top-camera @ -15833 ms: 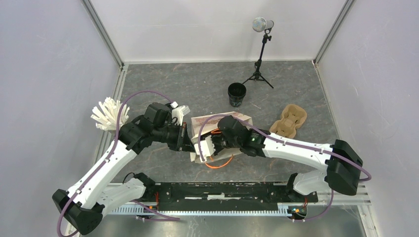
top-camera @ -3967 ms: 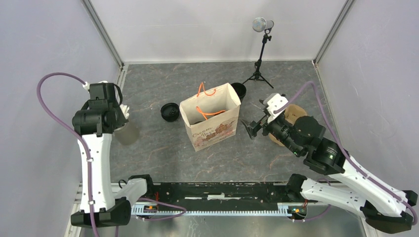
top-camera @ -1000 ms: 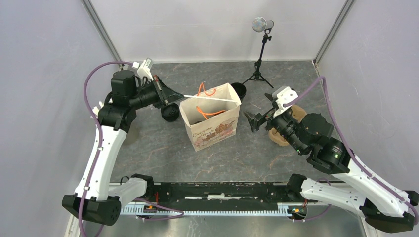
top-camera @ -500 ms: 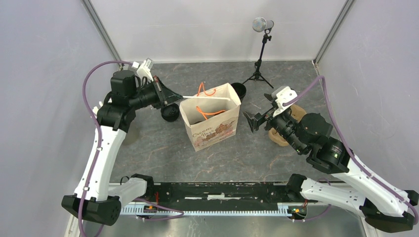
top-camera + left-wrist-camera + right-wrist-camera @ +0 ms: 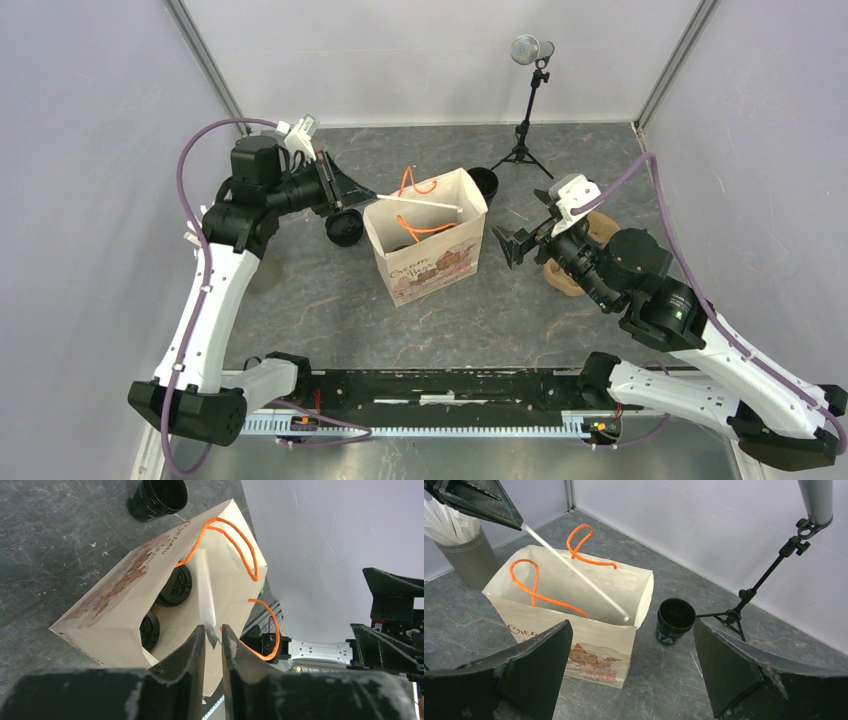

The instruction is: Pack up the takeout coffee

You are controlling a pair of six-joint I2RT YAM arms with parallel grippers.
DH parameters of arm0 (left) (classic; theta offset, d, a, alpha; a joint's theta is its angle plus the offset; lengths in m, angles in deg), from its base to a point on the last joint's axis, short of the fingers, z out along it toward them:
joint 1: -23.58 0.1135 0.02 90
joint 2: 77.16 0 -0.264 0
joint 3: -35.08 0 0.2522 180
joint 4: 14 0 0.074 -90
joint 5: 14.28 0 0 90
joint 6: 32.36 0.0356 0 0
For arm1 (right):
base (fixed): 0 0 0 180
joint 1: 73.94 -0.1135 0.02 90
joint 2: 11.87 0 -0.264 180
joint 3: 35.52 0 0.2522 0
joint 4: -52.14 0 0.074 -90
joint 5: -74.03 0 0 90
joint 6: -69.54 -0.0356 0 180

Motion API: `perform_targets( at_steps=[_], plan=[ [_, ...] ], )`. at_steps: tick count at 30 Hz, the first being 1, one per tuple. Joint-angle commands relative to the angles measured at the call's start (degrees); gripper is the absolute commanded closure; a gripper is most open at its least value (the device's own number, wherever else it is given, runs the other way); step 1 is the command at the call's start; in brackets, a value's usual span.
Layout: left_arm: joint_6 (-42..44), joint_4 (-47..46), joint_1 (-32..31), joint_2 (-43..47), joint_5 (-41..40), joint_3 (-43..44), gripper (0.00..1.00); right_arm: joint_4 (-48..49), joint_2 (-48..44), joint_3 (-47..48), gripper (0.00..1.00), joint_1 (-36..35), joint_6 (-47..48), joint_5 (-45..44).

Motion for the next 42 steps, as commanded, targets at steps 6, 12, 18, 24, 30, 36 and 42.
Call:
perform_targets(
  at_steps=[6,12,18,24,30,36,42],
  plan=[
    [7.08,12.46,-0.18,-1.05,-6.73,12.42,0.46,2.67,-0.60,0.25,0.02,0.17,-1.33,-0.20],
    [10.16,24.20,-0.10,-2.91,-20.60,23.77,0.00,3.46,0.15,-0.03,0.02,0.19,-3.48,1.05],
    [12.63,36.71,0.47,-2.66,-42.39,27.52,0.00,2.96,-0.64,-1.00,0.02,0.16,-6.02,2.37],
    [13.21,44.26,5.71,-0.83,-58.19,25.18,0.00,2.61,-3.89,-3.82,0.02,0.22,-6.30,1.71],
    [12.71,40.99,14.05,2.46,-58.98,18.42,0.02,3.34,-5.73,-4.92,0.02,0.22,-6.61,2.45],
    [8.44,46.35,19.43,0.11,-61.32,17.18,0.00,2.73,-7.66,-5.25,0.02,0.21,-3.41,3.46],
    [7.26,44.12,22.32,2.21,-58.47,15.43,0.16,2.91,-12.33,-9.19,0.02,0.21,0.89,-0.88]
  ],
)
